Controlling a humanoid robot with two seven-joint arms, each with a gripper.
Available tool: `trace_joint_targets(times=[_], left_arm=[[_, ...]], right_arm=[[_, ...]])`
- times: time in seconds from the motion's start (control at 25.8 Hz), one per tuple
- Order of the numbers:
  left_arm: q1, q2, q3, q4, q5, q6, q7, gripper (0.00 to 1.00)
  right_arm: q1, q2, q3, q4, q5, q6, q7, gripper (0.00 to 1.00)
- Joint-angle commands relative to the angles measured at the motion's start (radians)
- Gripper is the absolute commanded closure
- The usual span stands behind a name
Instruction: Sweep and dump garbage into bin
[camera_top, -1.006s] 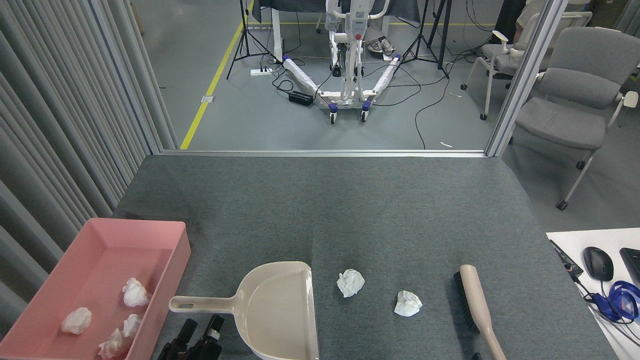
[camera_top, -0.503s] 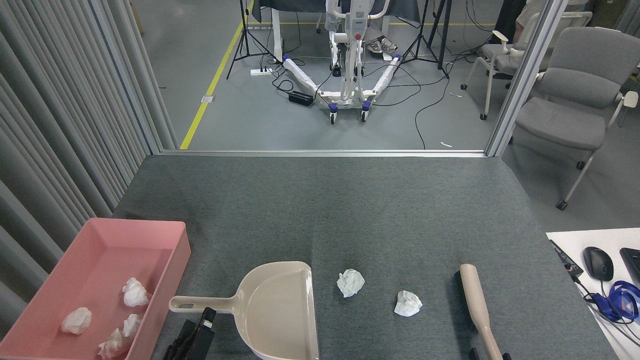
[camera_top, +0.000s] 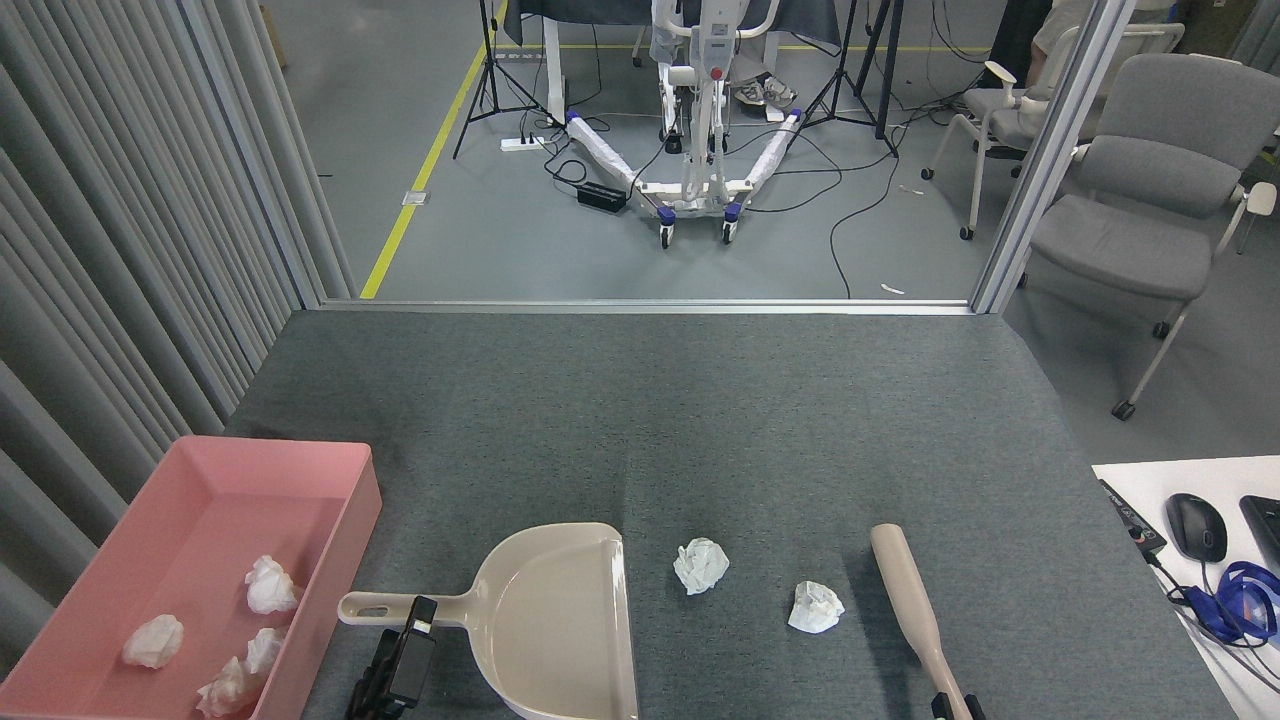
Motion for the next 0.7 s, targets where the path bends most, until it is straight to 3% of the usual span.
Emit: trace_joint_targets(times=[0.0, 0.5, 0.66], left_arm=[[-0.008, -0.009, 0.000, 0.008, -0.006, 0.003, 0.021, 0.10], [-0.081, -0.035, 0.001, 0.132, -0.010, 0.000, 0.083, 0.12], [-0.084, -0.035, 0.003, 0.132, -0.006, -0.002, 0.095, 0.19]], right_arm=[[-0.002, -0.003, -0.001, 0.000, 0.000, -0.019, -0.002, 1.00], [0.001, -0.003, 0.005, -0.004, -0.008, -0.062, 0.026, 1.00], [-0.001, -0.004, 0.005, -0.003, -0.019, -0.064, 0.027, 1.00]])
